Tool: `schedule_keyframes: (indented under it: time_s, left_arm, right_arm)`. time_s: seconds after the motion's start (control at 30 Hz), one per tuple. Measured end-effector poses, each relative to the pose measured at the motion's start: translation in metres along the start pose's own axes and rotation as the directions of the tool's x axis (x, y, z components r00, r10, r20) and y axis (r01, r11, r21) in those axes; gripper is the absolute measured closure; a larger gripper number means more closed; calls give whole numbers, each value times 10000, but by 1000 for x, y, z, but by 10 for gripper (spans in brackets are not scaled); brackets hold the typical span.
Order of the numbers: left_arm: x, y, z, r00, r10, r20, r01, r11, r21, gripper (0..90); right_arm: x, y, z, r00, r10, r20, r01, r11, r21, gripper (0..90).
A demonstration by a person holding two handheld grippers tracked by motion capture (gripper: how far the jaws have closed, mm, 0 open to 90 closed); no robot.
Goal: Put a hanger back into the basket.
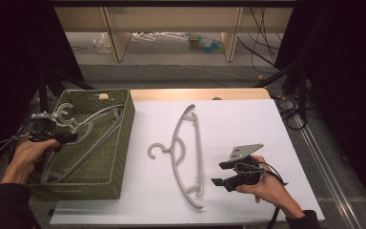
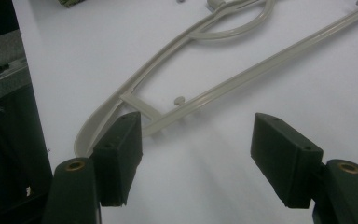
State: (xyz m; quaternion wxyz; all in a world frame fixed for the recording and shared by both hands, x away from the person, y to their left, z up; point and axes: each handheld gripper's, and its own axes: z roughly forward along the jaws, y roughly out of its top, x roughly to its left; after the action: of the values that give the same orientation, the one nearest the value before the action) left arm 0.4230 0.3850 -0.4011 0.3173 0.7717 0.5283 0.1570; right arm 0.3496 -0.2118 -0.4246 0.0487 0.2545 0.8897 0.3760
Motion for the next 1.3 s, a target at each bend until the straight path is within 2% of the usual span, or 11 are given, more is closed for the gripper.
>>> schedule_keyframes:
  time_s: [0.17,0.2,0.3,0.33,0.4,0.57,0.7,0.87,0.97,1.1,1.3]
  left_arm:
    - [-1,-1,-3,9944,-680,-811,648,9970,-423,671]
    - [2,-2,-6,9940,-588,-922,557,9978,-362,648]
    - [5,-5,-12,9915,-830,-1005,772,9952,-601,629]
    - [3,-7,-14,9870,-1146,-1127,1038,9898,-971,620]
    - [-1,-8,-20,9880,-1081,-1106,946,9882,-1203,583]
    - [-29,-8,-41,9924,-1020,-693,836,9697,-2297,476]
    - [-53,-8,-56,9979,-541,-345,421,9576,-2851,422]
    - [-84,-11,-67,9989,-255,396,384,9263,-3749,350]
    - [-104,-14,-66,9952,-37,979,433,9133,-4050,331]
    - [-128,-20,-61,9810,-86,1941,929,8980,-4300,296]
    - [-163,-31,-50,9722,452,2299,656,8896,-4519,288]
  right_arm:
    - [0,0,0,10000,3,15,-3,10000,-40,346]
    - [0,0,0,10000,17,15,-17,10000,-38,346]
    - [0,0,0,10000,-11,52,11,10000,-67,345]
    - [0,0,0,10000,22,30,-22,10000,-8,341]
    - [0,0,0,10000,3,15,-3,10000,-49,340]
    - [0,0,1,9998,40,196,-37,9998,-190,340]
    - [0,0,1,9992,144,382,-131,9994,-330,331]
    - [-1,0,1,9979,374,537,-348,9982,-490,310]
    - [-1,0,1,9975,418,577,-385,9977,-556,305]
    - [-1,0,3,9967,552,594,-517,9969,-595,291]
    - [-3,-2,3,9951,800,574,-761,9948,-671,269]
